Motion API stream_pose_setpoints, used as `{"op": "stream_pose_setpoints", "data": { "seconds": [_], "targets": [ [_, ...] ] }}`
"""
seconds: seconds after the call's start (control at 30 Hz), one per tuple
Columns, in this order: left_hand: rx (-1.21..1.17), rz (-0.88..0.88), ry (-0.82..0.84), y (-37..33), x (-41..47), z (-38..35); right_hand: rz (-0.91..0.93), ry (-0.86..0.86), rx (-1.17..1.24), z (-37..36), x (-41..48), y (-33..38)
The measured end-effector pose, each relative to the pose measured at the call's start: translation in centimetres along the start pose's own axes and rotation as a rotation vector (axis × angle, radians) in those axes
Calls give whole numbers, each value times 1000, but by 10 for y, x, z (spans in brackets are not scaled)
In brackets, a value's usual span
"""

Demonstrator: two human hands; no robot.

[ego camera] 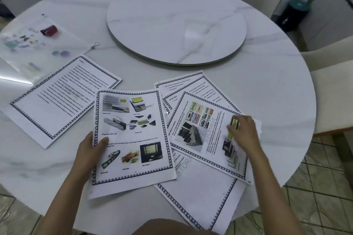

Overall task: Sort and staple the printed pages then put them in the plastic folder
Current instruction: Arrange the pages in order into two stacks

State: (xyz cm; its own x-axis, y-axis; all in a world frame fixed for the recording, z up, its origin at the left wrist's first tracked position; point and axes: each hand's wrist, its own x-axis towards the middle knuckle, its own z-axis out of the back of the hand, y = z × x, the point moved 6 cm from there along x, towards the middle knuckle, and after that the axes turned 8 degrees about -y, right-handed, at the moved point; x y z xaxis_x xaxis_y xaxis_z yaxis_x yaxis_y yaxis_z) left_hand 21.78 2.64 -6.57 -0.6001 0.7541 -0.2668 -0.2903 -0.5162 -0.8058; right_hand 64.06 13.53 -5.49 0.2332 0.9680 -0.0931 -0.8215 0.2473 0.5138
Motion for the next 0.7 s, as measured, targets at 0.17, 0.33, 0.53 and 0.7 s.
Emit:
{"op": "stream_pose_setpoints", "data": {
  "seconds": [0.17,0.33,0.53,0.7],
  "targets": [
    [20,6,0,0,-4,-3,-30,182,-265,7,47,-34],
    [22,18,-8,-2,-7,-8,27,163,-318,8,55,-37],
    [4,30,-3,-3,-12,-11,37,152,-346,10,55,-39],
    [-13,53,3,0,-13,-12,60,190,-412,12,59,-36]
  ]
}}
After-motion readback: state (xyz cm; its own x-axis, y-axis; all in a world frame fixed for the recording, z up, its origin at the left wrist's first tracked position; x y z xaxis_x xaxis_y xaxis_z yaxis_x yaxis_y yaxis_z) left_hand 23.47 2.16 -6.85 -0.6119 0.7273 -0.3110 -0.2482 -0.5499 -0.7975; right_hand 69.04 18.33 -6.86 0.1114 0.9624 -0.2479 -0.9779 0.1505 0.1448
